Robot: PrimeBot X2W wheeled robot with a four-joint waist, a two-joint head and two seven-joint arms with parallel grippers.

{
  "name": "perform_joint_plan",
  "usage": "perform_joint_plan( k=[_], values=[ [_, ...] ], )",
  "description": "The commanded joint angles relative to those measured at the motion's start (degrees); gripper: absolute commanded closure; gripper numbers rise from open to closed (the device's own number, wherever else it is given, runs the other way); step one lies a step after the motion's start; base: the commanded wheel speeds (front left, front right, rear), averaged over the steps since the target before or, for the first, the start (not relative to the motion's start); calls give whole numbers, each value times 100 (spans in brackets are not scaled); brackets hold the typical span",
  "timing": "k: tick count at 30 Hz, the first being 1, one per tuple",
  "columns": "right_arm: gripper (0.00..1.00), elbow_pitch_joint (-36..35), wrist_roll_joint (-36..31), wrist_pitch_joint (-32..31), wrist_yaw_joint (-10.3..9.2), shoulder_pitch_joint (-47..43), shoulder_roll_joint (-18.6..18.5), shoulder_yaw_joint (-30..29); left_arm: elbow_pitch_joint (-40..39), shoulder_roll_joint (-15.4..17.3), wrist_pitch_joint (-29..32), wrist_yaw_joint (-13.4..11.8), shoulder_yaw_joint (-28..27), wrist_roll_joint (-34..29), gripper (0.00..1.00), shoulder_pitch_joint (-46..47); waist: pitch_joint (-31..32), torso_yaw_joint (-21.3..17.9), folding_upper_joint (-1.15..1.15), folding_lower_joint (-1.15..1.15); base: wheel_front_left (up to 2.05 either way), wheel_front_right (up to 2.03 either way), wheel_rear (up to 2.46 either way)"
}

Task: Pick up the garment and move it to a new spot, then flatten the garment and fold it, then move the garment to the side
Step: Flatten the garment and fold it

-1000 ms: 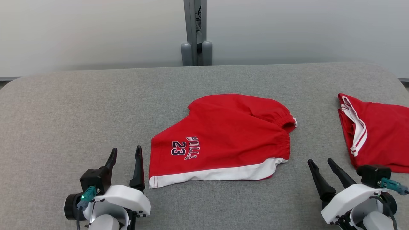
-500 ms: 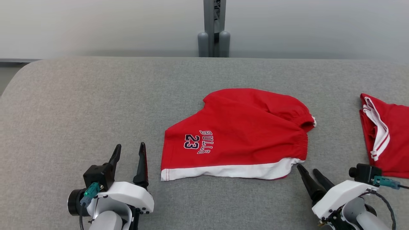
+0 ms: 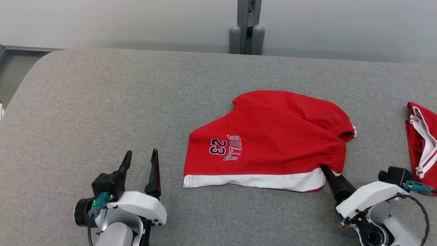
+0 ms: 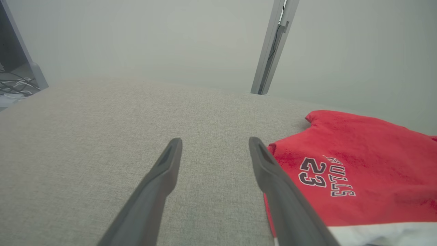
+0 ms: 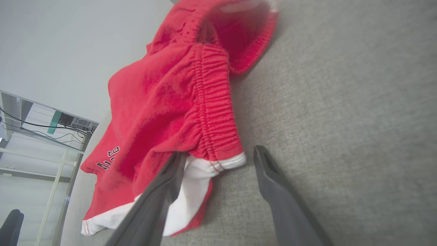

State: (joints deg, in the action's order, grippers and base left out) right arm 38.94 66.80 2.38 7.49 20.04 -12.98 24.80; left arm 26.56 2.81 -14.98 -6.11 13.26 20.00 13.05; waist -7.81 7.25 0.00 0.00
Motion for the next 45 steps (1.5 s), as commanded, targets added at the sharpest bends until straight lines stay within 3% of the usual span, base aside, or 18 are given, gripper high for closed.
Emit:
perform_joint_plan(
  k=[1,2,3,5,7,8,24,36,45],
  values=[
    [0,75,61,-8,2,-20,15,64,-22,22,-19,-18,-23,-40,0,48,-9,11,0,0,0,0,0],
    [2,77,87,-3,2,-23,7,85,-26,21,-19,-17,-30,-40,0,47,-15,14,0,0,0,0,0],
    [33,82,116,7,2,-26,-3,105,-28,22,-19,-16,-37,-44,0,47,-20,16,0,0,0,0,0],
    [72,94,157,23,2,-18,-25,144,-33,22,-19,-21,-49,-57,0,50,-30,11,0,0,0,0,0],
    [96,119,175,57,1,2,-67,173,-39,21,-19,-35,-54,-54,0,54,-37,-2,0,0,0,0,0],
    [100,136,176,87,1,9,-94,192,-38,22,-19,-40,-55,-51,0,57,-39,-11,0,0,0,0,0],
    [100,160,-548,679,2,382,-559,848,239,22,-19,89,137,128,0,50,73,-137,0,0,0,0,0],
    [100,378,-850,752,2,622,-588,1237,1434,24,23,914,1184,1136,0,288,198,-148,0,0,0,0,0],
    [100,468,-830,779,2,682,-552,1423,1890,24,115,1085,1879,1705,0,567,181,-229,0,0,0,0,0]
  ],
)
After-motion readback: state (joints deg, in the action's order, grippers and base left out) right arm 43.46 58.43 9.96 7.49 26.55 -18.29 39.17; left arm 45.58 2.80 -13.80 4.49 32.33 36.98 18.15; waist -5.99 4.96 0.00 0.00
